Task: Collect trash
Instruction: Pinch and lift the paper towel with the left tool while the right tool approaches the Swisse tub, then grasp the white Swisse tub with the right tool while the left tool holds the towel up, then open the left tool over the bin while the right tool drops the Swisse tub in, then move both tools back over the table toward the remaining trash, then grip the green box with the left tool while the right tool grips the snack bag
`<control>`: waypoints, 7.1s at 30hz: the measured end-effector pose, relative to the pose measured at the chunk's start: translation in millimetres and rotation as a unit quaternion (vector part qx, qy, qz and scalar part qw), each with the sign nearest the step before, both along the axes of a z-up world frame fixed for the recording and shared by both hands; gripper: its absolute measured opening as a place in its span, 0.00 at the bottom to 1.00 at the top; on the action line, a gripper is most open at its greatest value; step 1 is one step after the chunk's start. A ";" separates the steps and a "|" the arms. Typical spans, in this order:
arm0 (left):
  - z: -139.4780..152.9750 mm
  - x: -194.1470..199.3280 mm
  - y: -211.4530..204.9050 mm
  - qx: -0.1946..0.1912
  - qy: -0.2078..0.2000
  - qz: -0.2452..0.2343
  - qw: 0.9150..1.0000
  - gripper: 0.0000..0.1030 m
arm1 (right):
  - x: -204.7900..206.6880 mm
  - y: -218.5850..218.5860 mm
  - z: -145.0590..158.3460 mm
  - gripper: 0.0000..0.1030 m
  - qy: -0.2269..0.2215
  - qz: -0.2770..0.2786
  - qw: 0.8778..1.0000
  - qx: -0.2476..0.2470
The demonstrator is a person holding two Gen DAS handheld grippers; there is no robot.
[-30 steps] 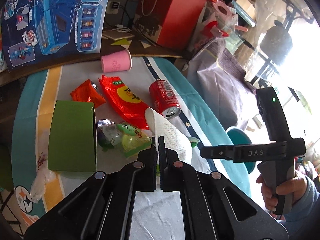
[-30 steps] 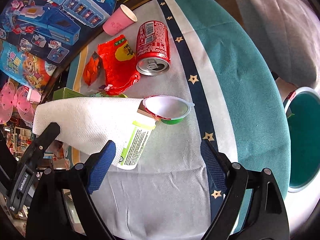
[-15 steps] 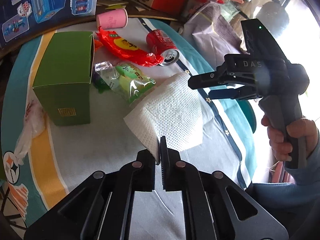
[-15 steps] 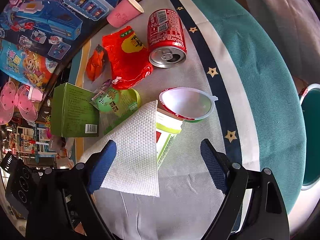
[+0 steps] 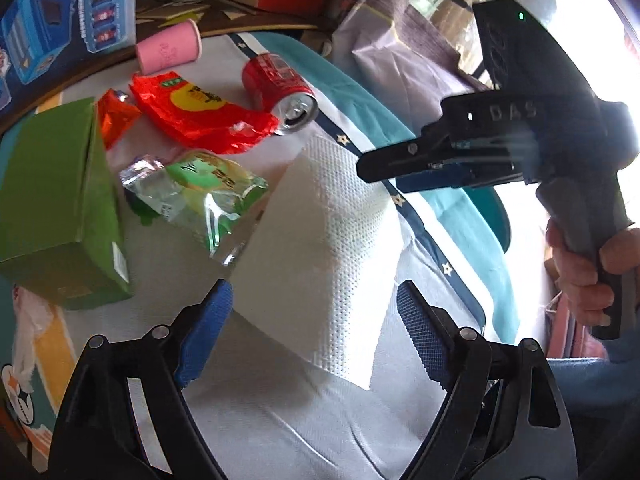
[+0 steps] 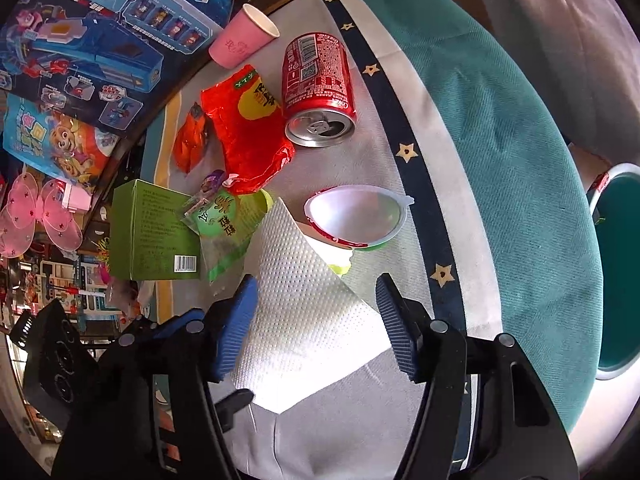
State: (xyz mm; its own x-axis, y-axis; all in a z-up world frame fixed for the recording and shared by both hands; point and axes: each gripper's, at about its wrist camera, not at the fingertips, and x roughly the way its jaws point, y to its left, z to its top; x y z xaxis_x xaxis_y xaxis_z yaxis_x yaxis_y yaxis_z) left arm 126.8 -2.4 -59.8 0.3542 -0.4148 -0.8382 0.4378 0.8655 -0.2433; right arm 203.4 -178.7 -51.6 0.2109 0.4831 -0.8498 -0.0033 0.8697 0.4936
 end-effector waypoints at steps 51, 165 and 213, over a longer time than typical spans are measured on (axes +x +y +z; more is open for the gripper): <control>63.8 0.3 -2.9 -0.017 -0.048 0.067 0.996 0.03 | -33.7 -31.5 10.4 0.47 -0.040 -0.008 0.998 0.057; 73.0 -9.3 105.7 0.029 -0.069 0.213 0.974 0.96 | -25.6 18.9 29.6 0.84 -0.028 0.045 0.996 -0.067; 56.8 18.6 154.2 0.017 -0.045 0.212 0.976 0.62 | 29.5 136.4 -26.1 0.61 -0.020 0.142 0.986 -0.091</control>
